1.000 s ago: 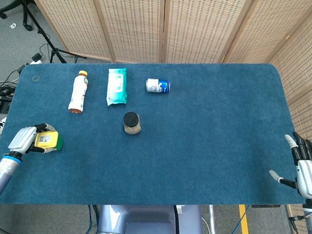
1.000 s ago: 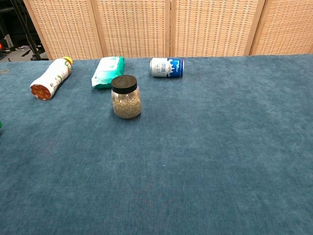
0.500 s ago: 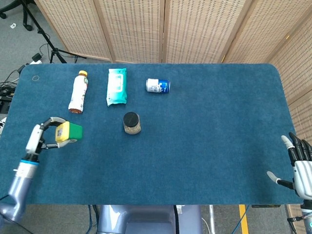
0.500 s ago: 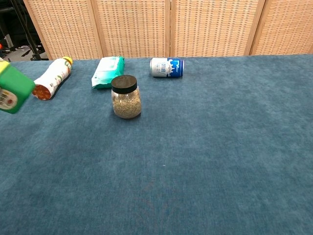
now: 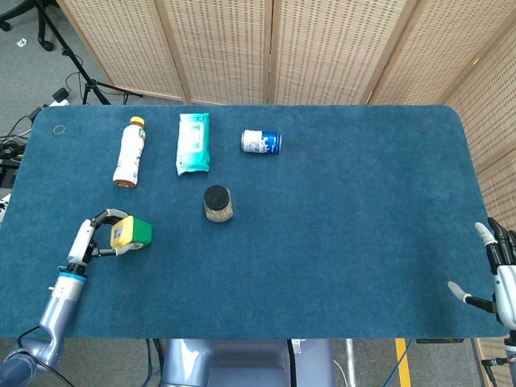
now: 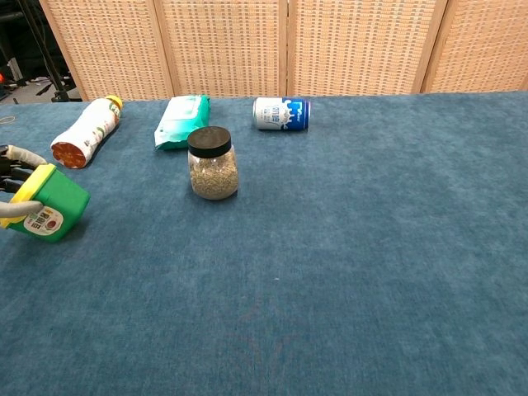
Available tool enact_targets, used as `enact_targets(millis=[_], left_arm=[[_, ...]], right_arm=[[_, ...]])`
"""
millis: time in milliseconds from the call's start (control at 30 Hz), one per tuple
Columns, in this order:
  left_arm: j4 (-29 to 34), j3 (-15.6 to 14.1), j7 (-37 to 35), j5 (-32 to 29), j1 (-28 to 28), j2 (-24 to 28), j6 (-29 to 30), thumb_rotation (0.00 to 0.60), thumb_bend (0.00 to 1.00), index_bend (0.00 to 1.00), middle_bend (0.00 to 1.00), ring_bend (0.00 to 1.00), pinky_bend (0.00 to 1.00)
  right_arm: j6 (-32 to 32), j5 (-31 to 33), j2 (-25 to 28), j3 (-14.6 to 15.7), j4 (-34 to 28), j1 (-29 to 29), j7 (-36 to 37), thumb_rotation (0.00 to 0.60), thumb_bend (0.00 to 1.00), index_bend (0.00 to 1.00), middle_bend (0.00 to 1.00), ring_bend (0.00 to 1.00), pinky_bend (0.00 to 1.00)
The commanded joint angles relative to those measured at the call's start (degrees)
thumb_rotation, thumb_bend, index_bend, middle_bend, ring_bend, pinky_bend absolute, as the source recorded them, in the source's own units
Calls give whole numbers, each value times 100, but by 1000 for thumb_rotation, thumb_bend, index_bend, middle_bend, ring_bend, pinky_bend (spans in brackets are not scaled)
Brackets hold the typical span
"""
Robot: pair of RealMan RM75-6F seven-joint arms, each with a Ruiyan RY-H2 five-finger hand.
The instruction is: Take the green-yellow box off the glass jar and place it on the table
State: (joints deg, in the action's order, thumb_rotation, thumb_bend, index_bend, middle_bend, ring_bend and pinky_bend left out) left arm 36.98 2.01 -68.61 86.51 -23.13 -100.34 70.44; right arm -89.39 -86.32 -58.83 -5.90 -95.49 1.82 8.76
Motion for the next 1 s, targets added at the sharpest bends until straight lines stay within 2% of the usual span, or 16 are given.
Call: enact_targets(millis=[33, 200, 300, 433, 533, 633, 733, 900, 1000], left_arm=[[149, -112, 211, 87, -6, 233, -100, 600, 117, 28, 0, 0, 93], [625, -131, 669, 169, 174, 712, 364, 600, 87, 0, 0, 0, 10], [1158, -217, 1171, 200, 239, 1192, 353, 600, 76, 0, 0, 0, 0], [1670, -216, 1575, 206, 226, 1532, 335, 600, 69, 0, 0, 0, 0], [2421, -159, 2221, 253, 100, 1966, 297, 600, 61, 0, 0, 0, 0], [3410, -45, 3461, -24, -138, 2481, -278, 600, 60, 0, 0, 0, 0], [4435, 70, 4938, -576, -558, 3015, -1282, 600, 60, 0, 0, 0, 0], [5142, 220, 6494, -1419, -880, 3201, -1885, 600, 62, 0, 0, 0, 0], [5383, 267, 7666, -2211, -1092, 3121, -2070, 600, 84, 0, 0, 0, 0]], right_arm=[[-5, -6, 0, 3, -8, -1, -10, 600, 0, 0, 0, 0, 0], [-51, -6, 19, 1, -36, -28, 5, 600, 0, 0, 0, 0, 0], [-67, -12, 34, 1, -47, -38, 27, 600, 0, 0, 0, 0, 0], [-77, -23, 48, 4, -53, -44, 53, 600, 0, 0, 0, 0, 0], [-93, -22, 69, 0, -54, -54, 104, 600, 0, 0, 0, 0, 0], [-95, -30, 84, 2, -43, -57, 140, 600, 0, 0, 0, 0, 0], [-102, -31, 97, 1, -33, -63, 178, 600, 0, 0, 0, 0, 0], [-108, 6, 110, -19, -33, -69, 224, 600, 0, 0, 0, 0, 0], [-117, 8, 119, -19, -26, -79, 262, 600, 0, 0, 0, 0, 0]])
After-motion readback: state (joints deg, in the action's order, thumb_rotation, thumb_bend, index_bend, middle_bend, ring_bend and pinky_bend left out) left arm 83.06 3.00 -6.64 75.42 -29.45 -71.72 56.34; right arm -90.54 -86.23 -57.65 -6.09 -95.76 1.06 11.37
